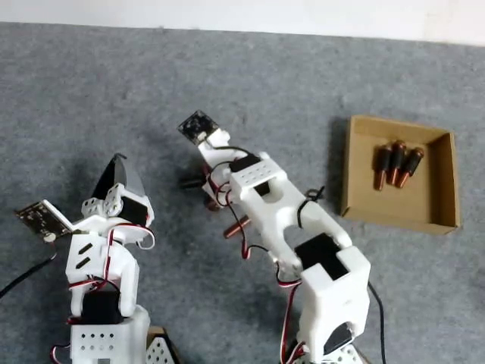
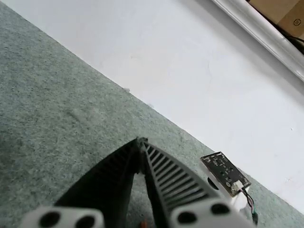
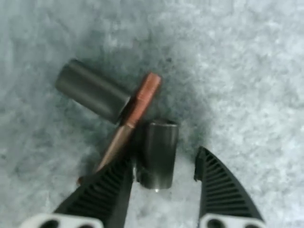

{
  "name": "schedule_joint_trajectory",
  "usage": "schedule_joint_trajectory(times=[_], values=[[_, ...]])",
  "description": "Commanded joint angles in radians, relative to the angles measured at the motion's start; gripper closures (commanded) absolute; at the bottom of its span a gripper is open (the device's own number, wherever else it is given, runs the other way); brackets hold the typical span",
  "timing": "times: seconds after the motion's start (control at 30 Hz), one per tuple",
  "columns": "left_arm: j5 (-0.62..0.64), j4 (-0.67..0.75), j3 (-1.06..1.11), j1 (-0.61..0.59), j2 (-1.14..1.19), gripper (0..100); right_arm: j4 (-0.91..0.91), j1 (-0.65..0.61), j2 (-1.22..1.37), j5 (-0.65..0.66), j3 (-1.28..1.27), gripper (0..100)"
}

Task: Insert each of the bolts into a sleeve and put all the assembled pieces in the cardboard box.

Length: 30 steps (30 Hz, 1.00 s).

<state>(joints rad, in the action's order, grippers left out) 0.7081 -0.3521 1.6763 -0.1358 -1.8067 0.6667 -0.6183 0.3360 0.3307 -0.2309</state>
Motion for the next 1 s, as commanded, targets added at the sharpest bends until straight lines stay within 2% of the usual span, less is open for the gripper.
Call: schedule_joint_trajectory(times=[0.0, 0.27, 0.43, 0.57, 0.63, 0.7, 0.97], values=[[-0.008, -0.006, 0.019, -0.008, -0.013, 99, -0.088, 0.027, 0.007, 0.002, 0.008, 82.5], [-0.008, -0.006, 0.019, -0.008, -0.01, 99, -0.091, 0.027, 0.073, 0.008, 0.056, 82.5], [-0.008, -0.006, 0.019, -0.008, -0.01, 99, 0.013, 0.027, 0.074, 0.008, 0.062, 82.6], [-0.008, -0.006, 0.019, -0.008, -0.01, 99, 0.021, 0.028, 0.077, 0.008, 0.062, 82.6], [-0.008, -0.006, 0.019, -0.008, -0.01, 99, 0.021, 0.028, 0.077, 0.009, 0.062, 86.5], [-0.008, -0.006, 0.019, -0.008, -0.01, 99, 0.021, 0.028, 0.077, 0.02, 0.062, 98.8], [-0.008, -0.006, 0.019, -0.01, -0.01, 99, 0.061, 0.041, -0.015, 0.061, 0.056, 99.4]])
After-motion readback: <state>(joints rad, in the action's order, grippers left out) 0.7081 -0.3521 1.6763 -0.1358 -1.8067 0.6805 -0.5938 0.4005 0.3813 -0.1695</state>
